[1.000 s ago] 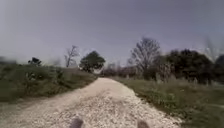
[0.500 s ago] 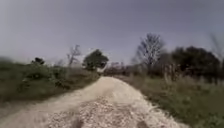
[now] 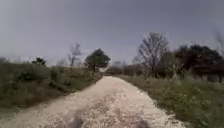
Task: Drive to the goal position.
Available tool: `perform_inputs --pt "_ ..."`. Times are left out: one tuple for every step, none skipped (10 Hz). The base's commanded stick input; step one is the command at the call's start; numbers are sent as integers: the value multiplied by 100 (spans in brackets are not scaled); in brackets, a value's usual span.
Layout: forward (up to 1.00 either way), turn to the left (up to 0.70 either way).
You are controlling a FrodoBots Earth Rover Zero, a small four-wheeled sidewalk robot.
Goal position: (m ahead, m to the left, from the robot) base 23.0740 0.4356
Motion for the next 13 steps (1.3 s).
perform_inputs --pt "70 0" --pt "70 0" --pt "70 0" --pt "70 0" --pt "70 0" --pt "70 0" --pt "70 0" --pt "70 0" --pt "70 0" --pt "70 0" --pt "70 0" --pt "70 0" --pt "70 0"
